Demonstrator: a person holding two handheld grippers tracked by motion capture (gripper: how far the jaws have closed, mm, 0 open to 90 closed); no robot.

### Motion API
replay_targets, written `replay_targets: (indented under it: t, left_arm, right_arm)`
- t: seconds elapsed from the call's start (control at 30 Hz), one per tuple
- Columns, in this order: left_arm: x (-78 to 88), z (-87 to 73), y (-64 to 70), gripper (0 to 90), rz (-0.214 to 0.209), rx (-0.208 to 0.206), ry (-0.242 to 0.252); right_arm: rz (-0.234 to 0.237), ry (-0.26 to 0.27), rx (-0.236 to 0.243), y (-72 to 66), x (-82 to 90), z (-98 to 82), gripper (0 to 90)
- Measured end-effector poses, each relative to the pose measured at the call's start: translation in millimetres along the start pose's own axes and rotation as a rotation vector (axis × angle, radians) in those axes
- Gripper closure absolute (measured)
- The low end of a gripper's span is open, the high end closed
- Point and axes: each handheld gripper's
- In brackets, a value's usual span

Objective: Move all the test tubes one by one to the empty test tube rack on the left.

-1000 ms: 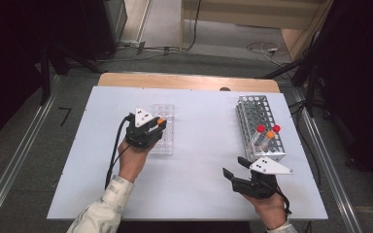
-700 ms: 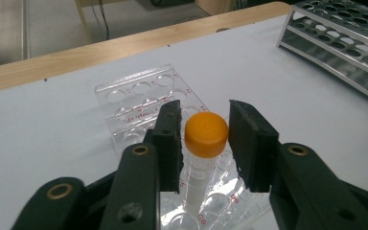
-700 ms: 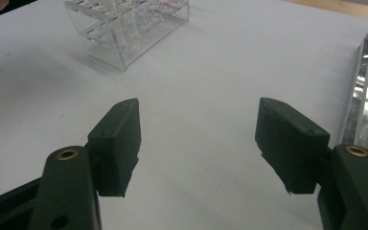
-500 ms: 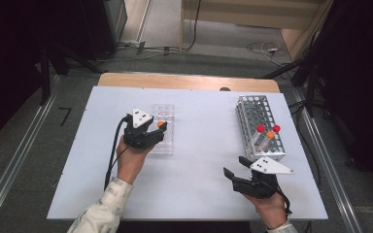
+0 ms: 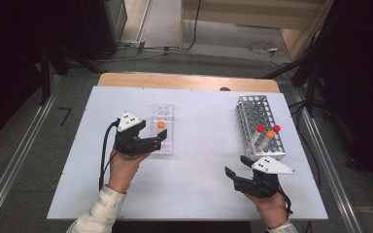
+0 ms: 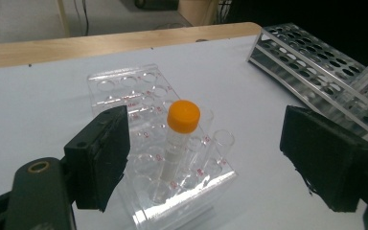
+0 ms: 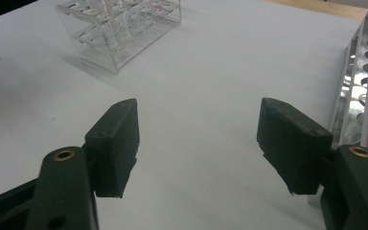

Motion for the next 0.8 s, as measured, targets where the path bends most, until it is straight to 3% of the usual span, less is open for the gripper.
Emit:
replay_targets:
  t: [0.17,0.3,0.4,0.8]
  left_arm:
    - [6.0,-6.7,0.1,16.6,0.014,-0.004,0.005]
    - [10.6,-8.8,0.0,16.6,-0.024,0.034,0.008]
    - [12.3,-9.7,2.4,16.0,-0.010,0.010,0.008]
    - [14.8,-11.6,3.7,13.4,0.010,-0.003,0.012]
  right_arm:
    - [-0.002,0.003,0.000,2.9,2.1,-1.0,29.6]
    - [-0.009,0.004,-0.007,6.1,4.4,-1.9,29.6]
    - [-0.013,-0.001,-0.013,7.8,5.1,-3.2,29.6]
    - [-0.039,0.017,-0.031,18.0,17.6,-5.7,25.0]
Point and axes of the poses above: each handheld gripper's, and its own axes: x roughly backward along the jaws, z roughly out of its top, y roughly to its right, and after that the axes turned 3 degrees about x, right-handed
